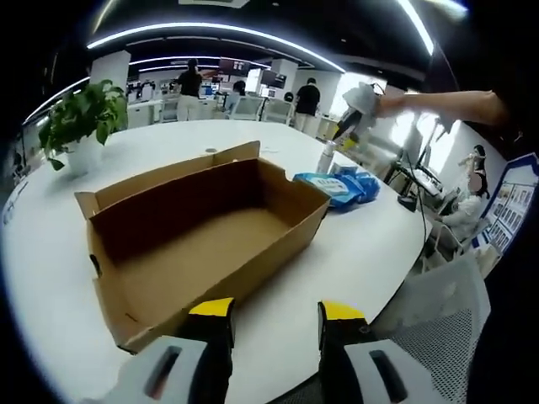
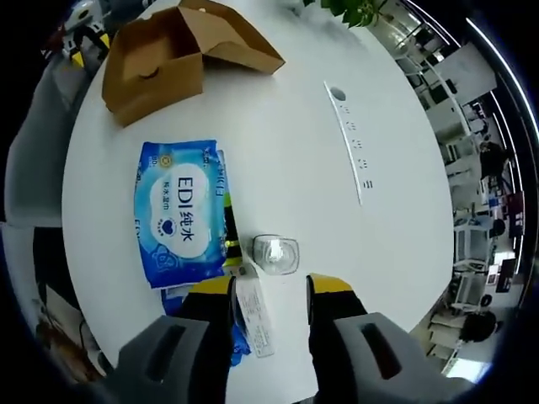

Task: Operate the shoe box by opening the lid, removing the specified soft item, and placing it in the target area until the item is outside and the box remains undamaged.

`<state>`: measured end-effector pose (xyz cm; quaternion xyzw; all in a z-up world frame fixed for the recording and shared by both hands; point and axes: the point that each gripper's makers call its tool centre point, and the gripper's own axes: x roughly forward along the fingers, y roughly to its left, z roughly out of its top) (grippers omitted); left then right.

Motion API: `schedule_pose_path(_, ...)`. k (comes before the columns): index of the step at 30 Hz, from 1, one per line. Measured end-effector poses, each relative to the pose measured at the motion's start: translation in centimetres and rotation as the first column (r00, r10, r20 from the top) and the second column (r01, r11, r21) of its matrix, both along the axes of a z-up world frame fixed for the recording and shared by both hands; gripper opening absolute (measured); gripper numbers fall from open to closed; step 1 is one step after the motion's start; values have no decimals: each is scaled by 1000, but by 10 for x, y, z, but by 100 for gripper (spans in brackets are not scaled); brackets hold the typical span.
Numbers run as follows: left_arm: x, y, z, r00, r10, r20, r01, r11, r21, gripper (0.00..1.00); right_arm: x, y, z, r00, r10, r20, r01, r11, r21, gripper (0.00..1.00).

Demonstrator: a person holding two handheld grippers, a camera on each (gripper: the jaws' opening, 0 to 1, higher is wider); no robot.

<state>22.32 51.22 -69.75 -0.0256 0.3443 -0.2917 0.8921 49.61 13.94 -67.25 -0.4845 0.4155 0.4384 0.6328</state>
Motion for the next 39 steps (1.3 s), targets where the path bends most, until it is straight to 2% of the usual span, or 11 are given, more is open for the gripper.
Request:
schedule_pose_path(3, 4, 7, 11, 1000, 21, 24, -21, 1000, -4, 38, -8, 0, 5, 1000, -22, 5, 22, 999, 25, 31)
schedule_pose_path(7, 16, 35, 33, 991, 103, 91, -104, 995, 3, 36, -25, 3, 13, 998, -58, 16, 57, 997, 60, 31)
schedule_pose_path(10, 28, 67, 43, 967, 226, 121, -225, 974, -20, 36, -42, 10, 15, 995, -96, 16, 93, 989, 119, 31)
schedule_pose_path(13, 35, 96, 39, 939, 324, 117, -323, 946, -24, 36, -59, 14, 13, 990, -141, 8, 138, 977, 160, 31)
schedule_pose_path(16, 37, 114, 28, 929, 354, 105, -358, 934, 22, 34, -73, 27, 12, 980, -200, -7, 196, 951, 238, 31)
schedule_pose_path(22, 39, 124, 9, 918, 393, 48, -395, 918, 42, 34, -99, 49, 13, 963, -269, -37, 263, 894, 363, 31)
schedule_pose_path(24, 37, 126, -1, 916, 401, 17, -401, 911, 98, 34, -108, 53, 10, 958, -282, -47, 278, 882, 381, 32)
schedule_pose_path(28, 44, 124, -18, 924, 383, -7, -379, 916, 134, 34, -123, 63, 6, 943, -322, -80, 323, 840, 435, 32)
schedule_pose_path(34, 51, 123, -26, 916, 400, -33, -392, 909, 145, 32, -142, 71, -3, 923, -370, -106, 374, 796, 476, 32)
schedule_pose_path(37, 53, 123, -28, 914, 404, -41, -394, 906, 158, 26, -153, 80, -7, 905, -398, -150, 415, 748, 517, 32)
schedule_pose_path(39, 53, 123, -30, 919, 394, -30, -382, 905, 187, 24, -156, 82, -9, 896, -413, -163, 433, 730, 528, 32)
